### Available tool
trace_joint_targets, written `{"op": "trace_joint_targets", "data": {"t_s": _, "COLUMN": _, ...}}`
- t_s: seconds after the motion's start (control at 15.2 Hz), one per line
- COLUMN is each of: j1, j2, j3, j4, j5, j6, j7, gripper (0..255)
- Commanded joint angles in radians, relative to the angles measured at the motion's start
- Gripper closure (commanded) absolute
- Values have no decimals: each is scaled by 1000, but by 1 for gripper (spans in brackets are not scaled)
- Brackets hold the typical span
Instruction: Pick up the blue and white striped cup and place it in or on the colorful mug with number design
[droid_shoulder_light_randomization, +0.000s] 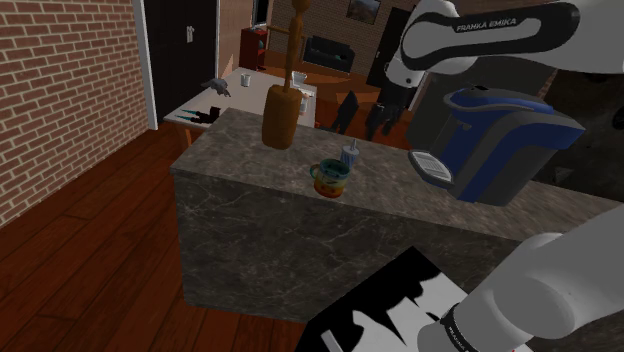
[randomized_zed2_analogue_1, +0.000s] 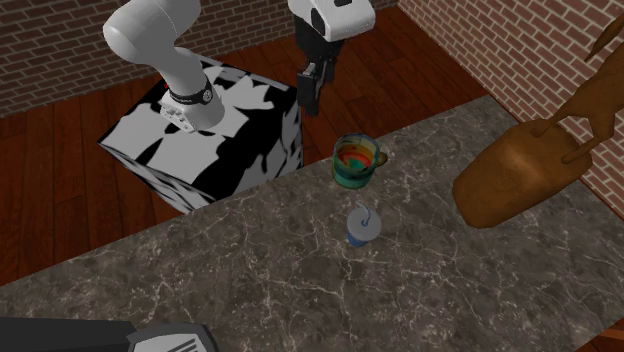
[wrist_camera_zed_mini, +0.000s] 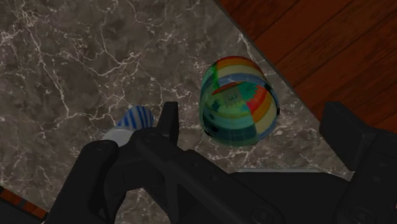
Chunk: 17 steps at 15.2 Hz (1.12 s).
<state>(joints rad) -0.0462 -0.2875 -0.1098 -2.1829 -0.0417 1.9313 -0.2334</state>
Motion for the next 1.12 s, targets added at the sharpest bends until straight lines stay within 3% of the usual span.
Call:
{"op": "trace_joint_targets", "data": {"t_s": 0.0, "j1": -7, "j2": 68, "j3": -18, "j4": 43, "j5": 4, "j6": 23, "j7": -26, "gripper": 0}}
{"op": "trace_joint_targets", "data": {"t_s": 0.53, "j1": -40, "j2": 370, "j3": -67, "j4": 264, "j5": 53, "j6": 87, "j7": -118, "gripper": 0}}
{"op": "trace_joint_targets", "data": {"t_s": 1.06, "j1": -100, "j2": 694, "j3": -80, "j4": 582, "j5": 119, "j6": 72, "j7": -197, "gripper": 0}}
